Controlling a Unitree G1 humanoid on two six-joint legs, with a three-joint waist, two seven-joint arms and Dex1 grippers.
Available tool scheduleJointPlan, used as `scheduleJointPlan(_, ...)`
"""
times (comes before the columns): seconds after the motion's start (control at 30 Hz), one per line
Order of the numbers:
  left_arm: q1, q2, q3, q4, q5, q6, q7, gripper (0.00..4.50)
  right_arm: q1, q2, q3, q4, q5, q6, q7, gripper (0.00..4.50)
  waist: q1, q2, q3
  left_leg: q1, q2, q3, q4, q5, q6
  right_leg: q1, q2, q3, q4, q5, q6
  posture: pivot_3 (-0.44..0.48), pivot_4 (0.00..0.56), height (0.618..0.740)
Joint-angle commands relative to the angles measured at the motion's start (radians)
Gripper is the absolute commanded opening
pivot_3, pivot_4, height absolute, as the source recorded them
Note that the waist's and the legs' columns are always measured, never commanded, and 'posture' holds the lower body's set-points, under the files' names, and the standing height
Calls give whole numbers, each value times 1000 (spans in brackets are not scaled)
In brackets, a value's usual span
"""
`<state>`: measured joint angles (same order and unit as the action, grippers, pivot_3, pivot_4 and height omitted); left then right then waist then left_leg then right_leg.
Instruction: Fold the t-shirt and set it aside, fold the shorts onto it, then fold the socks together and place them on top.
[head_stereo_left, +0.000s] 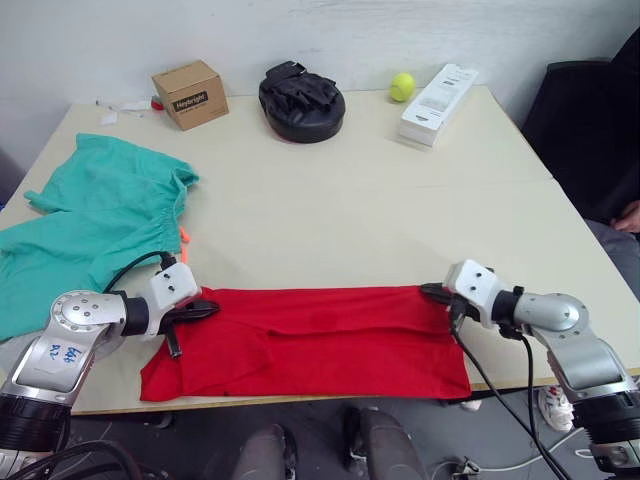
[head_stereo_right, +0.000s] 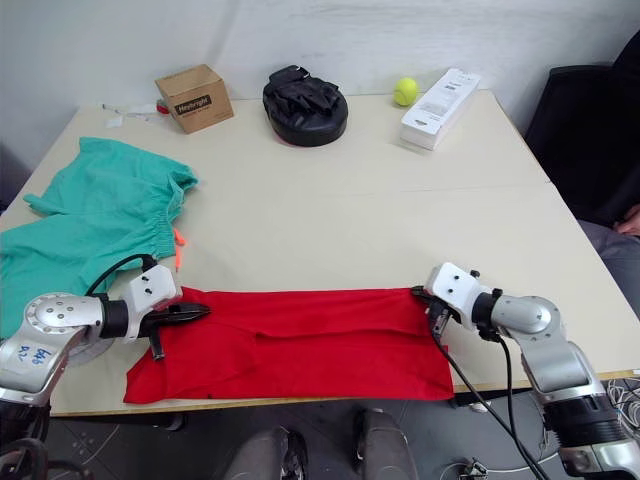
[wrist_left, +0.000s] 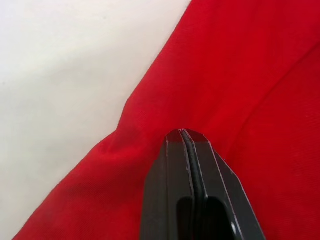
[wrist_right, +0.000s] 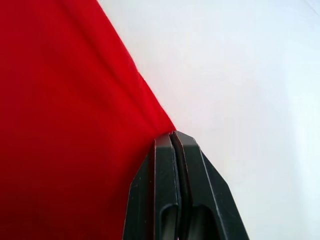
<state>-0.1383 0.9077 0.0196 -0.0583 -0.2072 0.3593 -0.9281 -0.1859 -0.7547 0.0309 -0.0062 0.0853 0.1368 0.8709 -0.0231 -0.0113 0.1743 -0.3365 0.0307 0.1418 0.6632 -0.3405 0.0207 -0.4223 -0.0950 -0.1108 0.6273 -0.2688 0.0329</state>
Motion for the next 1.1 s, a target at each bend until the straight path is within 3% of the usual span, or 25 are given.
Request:
scheduleJointPlan(0.03, -3, -13, -3, 53, 30, 27, 27, 0, -9, 10, -40, -32, 61, 41, 9, 44, 0, 0, 0, 0, 0, 0, 0, 0, 0, 0, 0, 0, 0, 0, 0, 0, 150, 740)
scheduleJointPlan(0.13, -18, -24, -5, 53, 24, 30, 27, 0, -55, 68, -27, -136, 136, 111, 2, 44, -1, 1, 1, -1, 0, 0, 0, 0, 0, -1, 0, 0, 0, 0, 0, 0, 150, 740)
scheduleJointPlan(0.27, -38, -45, -14, 57, 23, 20, 20, 0, -84, 144, 89, -237, 136, 163, 15, 44, -1, 4, 2, -4, 0, 1, -1, 1, -2, -5, 0, 1, 1, 0, 0, 0, 150, 740)
scheduleJointPlan(0.47, -59, -58, -39, 63, 32, 15, 3, 0, -54, 138, 234, -163, -41, 126, -29, 44, 20, 3, 2, -8, -1, 1, 0, 3, -5, -7, 0, 0, -1, 0, 1, 0, 150, 740)
scheduleJointPlan(0.87, -28, -32, -35, 84, 45, -38, -22, 0, 173, -120, -32, -147, 21, 30, 51, 44, 26, 0, 0, -7, 0, 2, 0, -2, 2, -5, 0, 1, -4, 0, 2, 0, 150, 740)
scheduleJointPlan(1.1, -83, -48, -17, 58, -2, -33, -49, 0, 47, -171, -118, -235, 233, 213, 173, 44, 22, 3, 3, -7, 0, 2, -1, -2, 2, -6, 0, 1, -4, 0, 2, 0, 150, 740)
